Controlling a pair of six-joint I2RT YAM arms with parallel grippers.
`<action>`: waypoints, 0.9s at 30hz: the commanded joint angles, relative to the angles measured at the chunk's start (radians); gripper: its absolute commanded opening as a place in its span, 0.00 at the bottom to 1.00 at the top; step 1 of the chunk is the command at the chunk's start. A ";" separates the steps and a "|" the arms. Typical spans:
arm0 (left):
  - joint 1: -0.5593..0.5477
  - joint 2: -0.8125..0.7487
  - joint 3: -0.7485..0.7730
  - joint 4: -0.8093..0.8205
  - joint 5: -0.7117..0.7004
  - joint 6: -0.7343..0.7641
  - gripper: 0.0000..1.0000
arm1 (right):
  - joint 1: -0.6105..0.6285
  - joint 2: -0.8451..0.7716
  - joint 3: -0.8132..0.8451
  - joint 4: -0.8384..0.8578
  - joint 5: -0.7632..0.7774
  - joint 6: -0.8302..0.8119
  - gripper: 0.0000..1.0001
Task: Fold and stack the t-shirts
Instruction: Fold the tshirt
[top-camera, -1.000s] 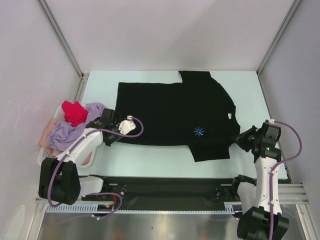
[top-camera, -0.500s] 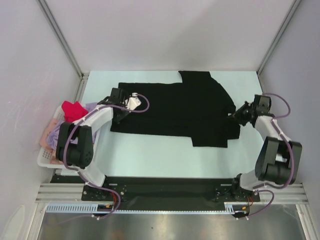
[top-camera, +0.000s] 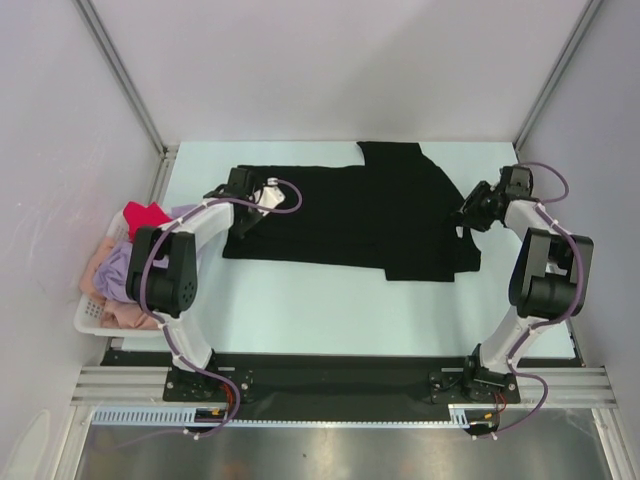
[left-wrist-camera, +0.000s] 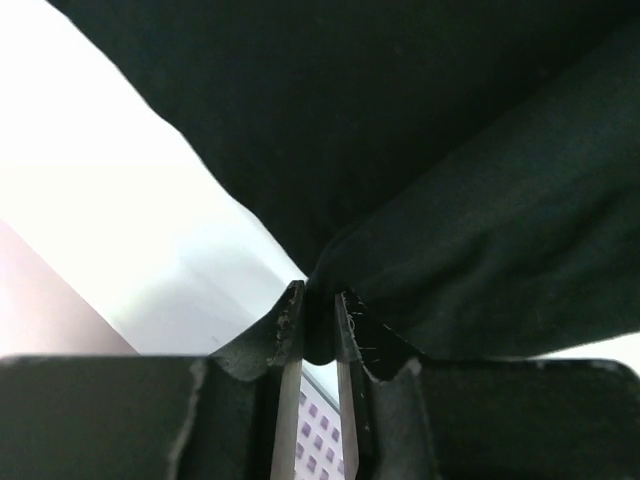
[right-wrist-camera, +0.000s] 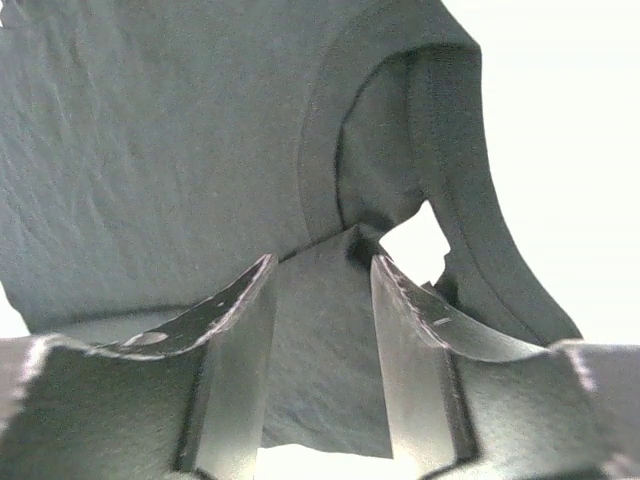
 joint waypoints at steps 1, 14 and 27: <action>0.016 0.007 0.025 0.075 -0.016 -0.023 0.22 | 0.035 -0.072 0.049 -0.096 0.123 -0.079 0.46; 0.031 0.045 0.025 0.150 -0.032 -0.012 0.46 | 0.059 -0.143 -0.205 -0.133 0.120 -0.108 0.40; 0.031 0.093 0.013 0.184 -0.049 0.074 0.29 | 0.071 -0.102 -0.200 -0.150 0.169 -0.123 0.45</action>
